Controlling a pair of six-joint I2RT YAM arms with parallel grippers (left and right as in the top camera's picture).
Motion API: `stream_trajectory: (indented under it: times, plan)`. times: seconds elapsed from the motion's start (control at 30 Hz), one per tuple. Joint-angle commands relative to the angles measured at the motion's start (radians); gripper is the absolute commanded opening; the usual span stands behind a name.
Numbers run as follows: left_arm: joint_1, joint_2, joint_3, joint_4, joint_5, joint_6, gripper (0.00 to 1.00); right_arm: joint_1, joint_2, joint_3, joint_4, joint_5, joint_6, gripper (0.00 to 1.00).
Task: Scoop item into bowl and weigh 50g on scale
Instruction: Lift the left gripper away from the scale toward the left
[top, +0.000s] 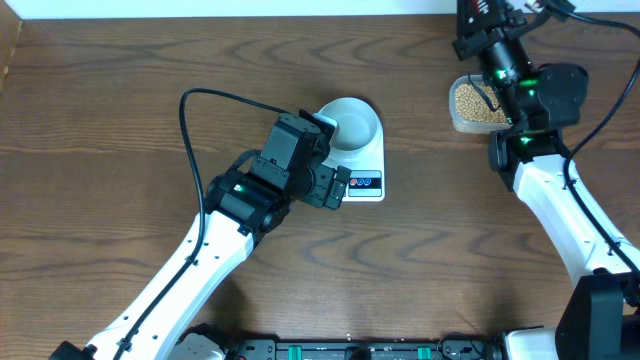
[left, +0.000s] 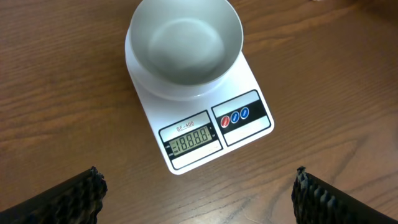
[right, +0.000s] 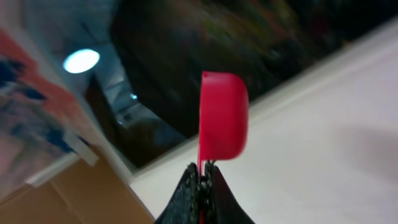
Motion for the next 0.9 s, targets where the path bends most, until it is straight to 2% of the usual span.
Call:
stream_trajectory:
  times: [0.0,0.23,0.4,0.53,0.67,0.87]
  plan:
    - [0.005,-0.006,0.008,-0.002,0.002,-0.004,0.98,0.004,-0.014,0.020,0.056,-0.022,0.065,0.01]
    - [0.005,-0.006,0.008,-0.002,0.002,-0.004,0.98,0.003,-0.014,0.020,0.191,-0.011,0.141,0.01]
    - [0.005,-0.006,0.008,-0.002,0.002,-0.004,0.98,-0.005,-0.014,0.020,0.192,-0.006,0.176,0.01]
    - [0.005,-0.006,0.008,-0.002,0.003,-0.005,0.98,-0.005,-0.014,0.019,0.079,-0.038,0.173,0.01]
    - [0.005,-0.008,0.008,-0.006,0.021,0.000,0.98,-0.005,-0.014,0.019,-0.120,-0.074,0.104,0.01]
    - [0.055,-0.019,0.008,-0.041,0.216,0.161,0.98,-0.005,-0.014,0.019,-0.358,-0.138,-0.048,0.01]
